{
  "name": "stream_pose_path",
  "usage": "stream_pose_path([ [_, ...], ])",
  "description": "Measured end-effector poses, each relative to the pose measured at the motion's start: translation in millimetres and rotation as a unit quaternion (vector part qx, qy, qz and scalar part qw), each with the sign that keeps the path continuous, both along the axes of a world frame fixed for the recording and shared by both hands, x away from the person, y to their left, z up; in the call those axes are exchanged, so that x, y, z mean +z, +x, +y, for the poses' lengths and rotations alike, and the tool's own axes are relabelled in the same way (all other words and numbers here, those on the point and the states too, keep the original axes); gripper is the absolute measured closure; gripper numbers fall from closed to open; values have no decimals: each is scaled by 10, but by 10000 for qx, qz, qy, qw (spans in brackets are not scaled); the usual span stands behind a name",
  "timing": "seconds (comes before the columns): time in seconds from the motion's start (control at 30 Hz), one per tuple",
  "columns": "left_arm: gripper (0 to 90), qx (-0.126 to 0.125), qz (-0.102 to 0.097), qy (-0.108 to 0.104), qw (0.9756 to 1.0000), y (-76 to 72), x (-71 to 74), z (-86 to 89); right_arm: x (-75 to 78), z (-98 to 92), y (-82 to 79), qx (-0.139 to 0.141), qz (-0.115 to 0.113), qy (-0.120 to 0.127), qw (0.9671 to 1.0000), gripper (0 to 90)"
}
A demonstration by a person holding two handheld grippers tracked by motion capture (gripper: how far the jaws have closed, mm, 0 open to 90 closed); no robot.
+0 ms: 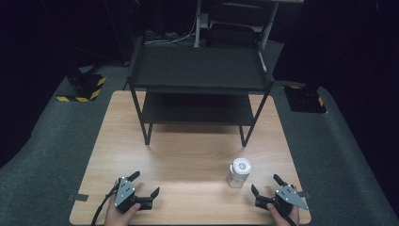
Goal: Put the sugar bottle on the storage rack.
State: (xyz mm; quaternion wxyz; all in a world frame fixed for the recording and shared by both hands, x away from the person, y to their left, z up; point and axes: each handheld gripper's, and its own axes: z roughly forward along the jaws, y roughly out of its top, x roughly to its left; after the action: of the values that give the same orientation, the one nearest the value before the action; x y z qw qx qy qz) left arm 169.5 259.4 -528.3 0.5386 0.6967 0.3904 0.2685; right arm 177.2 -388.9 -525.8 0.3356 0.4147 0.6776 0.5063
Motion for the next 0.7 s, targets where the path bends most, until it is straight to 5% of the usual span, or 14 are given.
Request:
stream_pose_path([
  [0.7,6,-53,64,86,9999,32,31,-17,-4,0,-25,-61,-7,62,10000,2],
])
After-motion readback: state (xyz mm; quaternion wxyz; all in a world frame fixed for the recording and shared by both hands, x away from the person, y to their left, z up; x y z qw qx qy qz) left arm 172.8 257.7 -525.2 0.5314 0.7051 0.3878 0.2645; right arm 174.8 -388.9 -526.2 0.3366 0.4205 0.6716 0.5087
